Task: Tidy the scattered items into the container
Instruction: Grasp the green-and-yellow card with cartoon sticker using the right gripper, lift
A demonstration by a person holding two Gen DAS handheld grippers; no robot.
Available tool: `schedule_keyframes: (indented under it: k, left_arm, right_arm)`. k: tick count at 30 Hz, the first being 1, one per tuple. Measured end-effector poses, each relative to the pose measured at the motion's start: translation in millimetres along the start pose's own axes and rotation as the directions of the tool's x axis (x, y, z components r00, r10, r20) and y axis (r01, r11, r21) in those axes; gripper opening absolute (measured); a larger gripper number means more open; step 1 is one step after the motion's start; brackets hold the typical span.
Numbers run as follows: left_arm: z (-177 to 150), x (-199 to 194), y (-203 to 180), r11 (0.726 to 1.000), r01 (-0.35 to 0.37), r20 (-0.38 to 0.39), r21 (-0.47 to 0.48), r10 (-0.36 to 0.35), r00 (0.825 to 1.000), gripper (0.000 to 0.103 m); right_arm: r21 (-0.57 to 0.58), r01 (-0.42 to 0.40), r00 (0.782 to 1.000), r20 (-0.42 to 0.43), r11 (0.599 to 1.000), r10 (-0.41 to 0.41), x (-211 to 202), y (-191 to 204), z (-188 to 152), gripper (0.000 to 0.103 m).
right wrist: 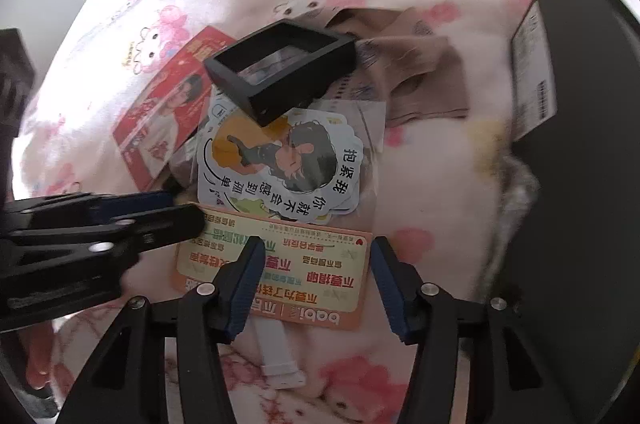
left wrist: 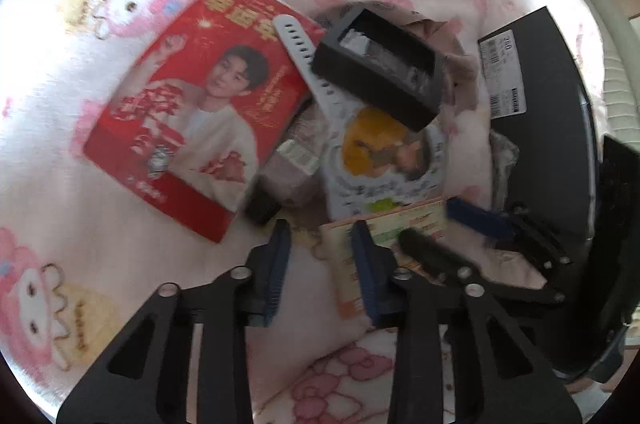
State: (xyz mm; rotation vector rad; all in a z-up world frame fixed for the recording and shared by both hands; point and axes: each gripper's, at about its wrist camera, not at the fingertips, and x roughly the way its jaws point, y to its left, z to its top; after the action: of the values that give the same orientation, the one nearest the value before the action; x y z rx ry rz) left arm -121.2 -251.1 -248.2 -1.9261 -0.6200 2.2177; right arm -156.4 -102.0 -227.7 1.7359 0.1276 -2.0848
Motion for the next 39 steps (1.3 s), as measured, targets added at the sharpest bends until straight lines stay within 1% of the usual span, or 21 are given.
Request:
schedule_keyframes:
  k: [1, 3, 6, 9, 10, 11, 12, 14, 16, 17, 19, 22, 24, 26, 29, 30, 32, 34, 37, 38, 39]
  left_arm:
    - [0, -1, 1, 1.0, 0.017, 0.0, -0.008, -0.017, 1.0, 0.021]
    - [-4, -8, 0, 1.0, -0.007, 0.018, -0.007, 0.007, 1.0, 0.021]
    - [-16, -19, 3, 1.0, 0.007, 0.022, 0.003, -0.007, 1.0, 0.021]
    - [-27, -30, 18, 0.997, 0.053, 0.031, -0.056, -0.051, 0.998, 0.021]
    - [-28, -29, 22, 0.995, 0.07, 0.032, -0.07, -0.068, 0.997, 0.021]
    - [-27, -25, 26, 0.993, 0.073, 0.021, -0.093, -0.071, 0.997, 0.021]
    - [-25, -19, 27, 0.992, 0.065, 0.011, -0.107, -0.064, 0.998, 0.021]
    - [-18, -12, 20, 0.992, 0.055, 0.002, -0.111, -0.055, 0.998, 0.021]
    - [-19, -17, 10, 0.993, 0.062, 0.021, -0.098, -0.061, 0.998, 0.018]
    - [-24, -27, 7, 0.992, 0.088, 0.044, -0.085, -0.085, 0.995, 0.018]
    - [-30, -46, -4, 0.994, 0.092, 0.102, -0.059, -0.085, 0.991, 0.017]
    - [-30, -55, -12, 0.995, 0.083, 0.137, -0.054, -0.075, 0.988, 0.017]
    - [-29, -52, -7, 0.996, 0.038, 0.124, -0.079, -0.028, 0.992, 0.017]
    - [-30, -47, -4, 0.995, 0.003, 0.116, -0.095, 0.008, 0.993, 0.017]
    - [-30, -39, 6, 0.991, 0.016, 0.099, -0.135, -0.002, 0.995, 0.032]
    - [-30, -37, 6, 0.989, 0.024, 0.095, -0.143, -0.01, 0.995, 0.04]
    - [-29, -34, 7, 0.987, 0.048, 0.09, -0.152, -0.035, 0.995, 0.044]
    - [-24, -29, 5, 0.99, 0.031, 0.077, -0.136, -0.021, 0.997, 0.049]
    - [-14, -17, 3, 0.993, 0.024, 0.045, -0.111, -0.02, 0.999, 0.046]
    - [-11, -12, 2, 0.995, 0.023, 0.035, -0.097, -0.02, 0.999, 0.046]
    - [-8, -8, 1, 0.996, 0.02, 0.023, -0.082, -0.018, 1.0, 0.035]
  right_arm:
    - [0.007, -0.024, 1.0, -0.009, 1.0, 0.024, 0, -1, 1, 0.052]
    - [0.016, -0.077, 0.997, -0.01, 0.997, 0.077, -4, -1, 3, 0.049]
    - [-0.005, -0.101, 0.995, 0.021, 0.995, 0.101, -19, 4, 4, 0.049]
    - [-0.018, -0.16, 0.987, 0.029, 0.987, 0.161, -30, 9, 3, 0.049]
    - [-0.021, -0.167, 0.985, 0.028, 0.986, 0.168, -26, 8, 0, 0.049]
    - [-0.025, -0.156, 0.987, 0.032, 0.987, 0.157, -22, 10, -6, 0.049]
    - [-0.023, -0.141, 0.99, 0.024, 0.99, 0.142, -18, 6, -1, 0.049]
    - [-0.009, -0.138, 0.99, -0.019, 0.99, 0.138, 5, 10, -1, 0.049]
    - [0.015, -0.183, 0.982, -0.036, 0.983, 0.184, 7, 15, 0, 0.043]
    - [0.002, -0.215, 0.976, -0.021, 0.977, 0.215, -1, 20, -1, 0.043]
    - [-0.046, -0.239, 0.971, 0.014, 0.97, 0.24, -23, 31, -4, 0.041]
    - [-0.103, -0.214, 0.972, 0.078, 0.971, 0.222, -43, 41, -7, 0.041]
    - [-0.096, -0.159, 0.981, 0.096, 0.983, 0.168, -46, 35, -7, 0.041]
    - [-0.083, -0.111, 0.988, 0.097, 0.99, 0.118, -51, 18, -20, 0.041]
    - [-0.068, -0.106, 0.992, 0.058, 0.992, 0.11, -46, 1, -23, 0.041]
    - [-0.059, -0.103, 0.993, 0.044, 0.993, 0.105, -42, -5, -25, 0.041]
    - [-0.041, -0.098, 0.995, 0.033, 0.994, 0.099, -33, -10, -25, 0.041]
    - [-0.043, -0.1, 0.994, 0.032, 0.994, 0.101, -30, -11, -25, 0.044]
    - [-0.054, -0.055, 0.998, 0.022, 0.997, 0.056, -24, -8, -22, 0.045]
    - [-0.049, -0.059, 0.998, 0.015, 0.997, 0.06, -20, -8, -20, 0.045]
    - [-0.042, -0.068, 0.998, 0.009, 0.997, 0.069, -16, -9, -18, 0.045]
